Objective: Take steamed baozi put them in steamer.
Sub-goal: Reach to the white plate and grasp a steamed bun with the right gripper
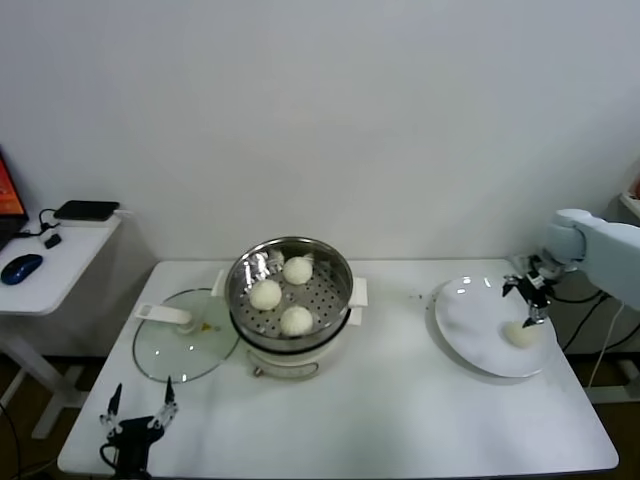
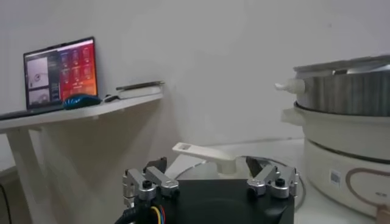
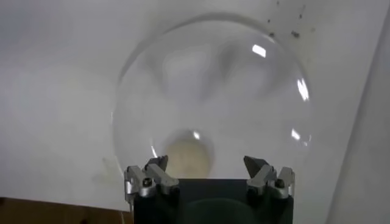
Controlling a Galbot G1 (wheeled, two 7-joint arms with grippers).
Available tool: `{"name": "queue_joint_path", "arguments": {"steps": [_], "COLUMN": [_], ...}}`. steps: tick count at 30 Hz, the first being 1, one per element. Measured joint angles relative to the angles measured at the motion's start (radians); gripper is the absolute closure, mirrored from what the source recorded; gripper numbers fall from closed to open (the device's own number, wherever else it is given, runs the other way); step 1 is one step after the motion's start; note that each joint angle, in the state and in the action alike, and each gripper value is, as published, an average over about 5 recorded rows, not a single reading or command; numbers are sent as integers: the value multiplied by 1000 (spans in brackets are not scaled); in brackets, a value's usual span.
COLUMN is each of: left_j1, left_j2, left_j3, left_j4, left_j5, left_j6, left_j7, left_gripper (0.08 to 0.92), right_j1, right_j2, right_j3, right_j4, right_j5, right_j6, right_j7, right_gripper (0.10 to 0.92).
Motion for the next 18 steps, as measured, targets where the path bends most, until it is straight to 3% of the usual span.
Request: {"name": "queue_joint_path", "arguments": {"steps": [18], "left_j1": [11], "left_j2": [0], "left_j3": [1], "left_j4": [5], "left_j5": [12], "left_j6": [-7], "left_j7": [-1], "left_gripper": [177], "right_j1": [-194], "right_j2": [17], "right_j3": [208], "right_j4": [-154], "right_j5": [-99], "right_j6": [23], "right_j7": [11], "right_gripper": [203]}}
